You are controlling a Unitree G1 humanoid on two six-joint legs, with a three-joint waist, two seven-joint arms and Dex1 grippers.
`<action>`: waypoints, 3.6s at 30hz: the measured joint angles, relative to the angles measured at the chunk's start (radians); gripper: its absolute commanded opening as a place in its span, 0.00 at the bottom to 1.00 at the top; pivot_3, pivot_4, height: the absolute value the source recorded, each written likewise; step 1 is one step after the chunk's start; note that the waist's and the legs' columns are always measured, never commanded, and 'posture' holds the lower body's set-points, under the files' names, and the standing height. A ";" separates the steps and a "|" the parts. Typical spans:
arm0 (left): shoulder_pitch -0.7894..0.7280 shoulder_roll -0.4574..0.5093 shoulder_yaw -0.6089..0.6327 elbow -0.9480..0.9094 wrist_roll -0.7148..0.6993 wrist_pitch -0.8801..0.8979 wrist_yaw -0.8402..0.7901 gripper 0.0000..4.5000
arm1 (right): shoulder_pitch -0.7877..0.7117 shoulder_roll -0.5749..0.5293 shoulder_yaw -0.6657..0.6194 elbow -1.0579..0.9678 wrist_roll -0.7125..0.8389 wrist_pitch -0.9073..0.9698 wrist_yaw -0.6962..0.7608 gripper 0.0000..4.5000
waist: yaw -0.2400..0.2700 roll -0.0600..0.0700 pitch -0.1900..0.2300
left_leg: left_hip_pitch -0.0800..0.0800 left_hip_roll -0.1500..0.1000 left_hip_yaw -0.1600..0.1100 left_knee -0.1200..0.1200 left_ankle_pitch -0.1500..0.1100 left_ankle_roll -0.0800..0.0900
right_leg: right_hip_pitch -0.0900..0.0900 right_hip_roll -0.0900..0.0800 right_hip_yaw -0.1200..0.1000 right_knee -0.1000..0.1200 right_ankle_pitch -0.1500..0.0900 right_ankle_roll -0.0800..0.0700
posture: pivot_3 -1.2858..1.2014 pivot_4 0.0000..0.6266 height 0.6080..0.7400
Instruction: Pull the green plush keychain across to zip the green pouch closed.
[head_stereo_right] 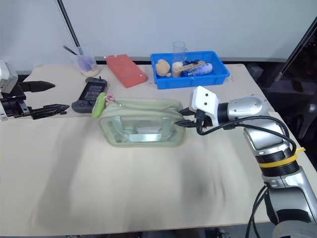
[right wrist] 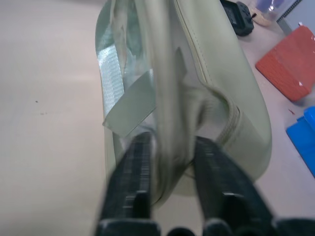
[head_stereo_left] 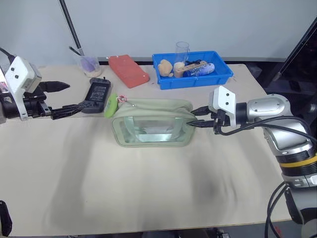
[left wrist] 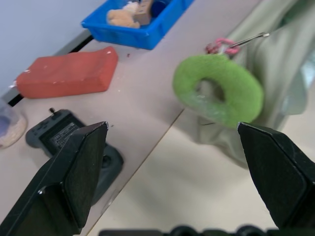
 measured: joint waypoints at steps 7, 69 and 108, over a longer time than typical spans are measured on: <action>-0.045 -0.101 -0.036 0.067 -0.002 -0.009 0.055 1.00 | 0.018 -0.004 -0.002 -0.004 -0.019 -0.055 0.038 0.01 | 0.001 0.000 0.000 | 0.000 0.000 0.000 0.000 0.000 0.000 | 0.000 0.000 0.000 0.000 0.000 0.000 | 0.52 0.24 1.00; -0.250 -0.281 -0.232 -0.155 -0.155 0.225 0.185 0.01 | 0.008 0.035 -0.009 0.035 -0.078 -0.085 0.015 0.00 | -0.002 0.000 0.000 | 0.002 -0.001 -0.001 0.000 0.000 0.000 | 0.002 0.000 0.000 0.000 0.000 0.000 | 0.52 0.24 1.00; 0.070 -0.171 -0.112 -0.244 -0.106 0.116 0.108 0.99 | 0.023 0.054 -0.014 0.027 -0.094 -0.085 0.003 0.00 | 0.000 -0.001 0.001 | 0.004 0.000 -0.001 0.000 0.000 -0.001 | 0.004 0.000 0.000 0.000 0.000 -0.001 | 0.52 0.24 1.00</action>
